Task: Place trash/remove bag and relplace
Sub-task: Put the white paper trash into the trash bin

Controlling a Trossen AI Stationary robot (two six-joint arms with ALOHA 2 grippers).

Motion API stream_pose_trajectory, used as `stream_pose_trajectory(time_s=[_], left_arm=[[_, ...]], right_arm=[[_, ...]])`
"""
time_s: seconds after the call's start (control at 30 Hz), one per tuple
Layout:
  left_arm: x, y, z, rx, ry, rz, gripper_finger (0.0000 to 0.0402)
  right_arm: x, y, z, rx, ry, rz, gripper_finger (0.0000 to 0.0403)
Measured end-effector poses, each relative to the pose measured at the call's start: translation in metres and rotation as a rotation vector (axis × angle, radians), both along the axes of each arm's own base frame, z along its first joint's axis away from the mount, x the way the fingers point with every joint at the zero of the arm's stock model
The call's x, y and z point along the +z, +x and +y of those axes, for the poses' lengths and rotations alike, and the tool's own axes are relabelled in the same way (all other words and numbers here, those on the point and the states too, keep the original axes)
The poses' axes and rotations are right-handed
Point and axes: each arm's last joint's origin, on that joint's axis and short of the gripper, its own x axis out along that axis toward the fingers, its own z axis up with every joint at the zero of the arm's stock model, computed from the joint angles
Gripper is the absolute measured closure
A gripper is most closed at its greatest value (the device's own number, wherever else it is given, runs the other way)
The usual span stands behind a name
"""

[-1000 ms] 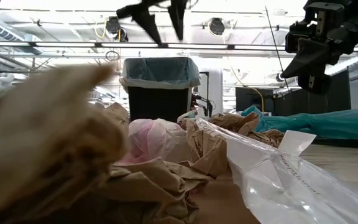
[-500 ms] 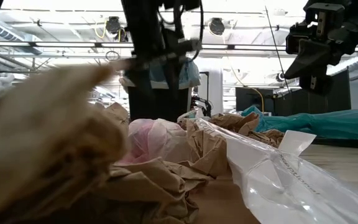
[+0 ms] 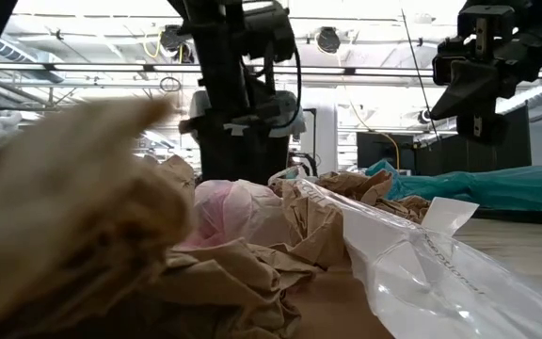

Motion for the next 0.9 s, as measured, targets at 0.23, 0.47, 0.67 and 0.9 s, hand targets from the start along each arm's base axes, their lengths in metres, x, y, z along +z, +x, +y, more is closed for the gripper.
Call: stream_pose_trajectory(time_s=[0.23,0.47,0.67,0.9], left_arm=[[-0.014,-0.009,0.023,-0.009,-0.049,0.021,0.0151],[-0.019,-0.008,0.018,-0.020,-0.055,0.004,0.0151],[-0.019,-0.006,0.015,0.003,-0.043,-0.017,0.0151],[-0.023,-0.009,0.017,0.059,-0.020,-0.023,0.0151]], right_arm=[[0.000,0.000,0.000,-0.022,0.027,0.003,0.0403],[0.000,0.000,0.000,-0.029,0.025,0.003,0.0403],[0.000,0.000,-0.002,-0.085,-0.004,0.008,0.0403],[0.000,0.000,-0.002,-0.099,0.001,0.009,0.0403]])
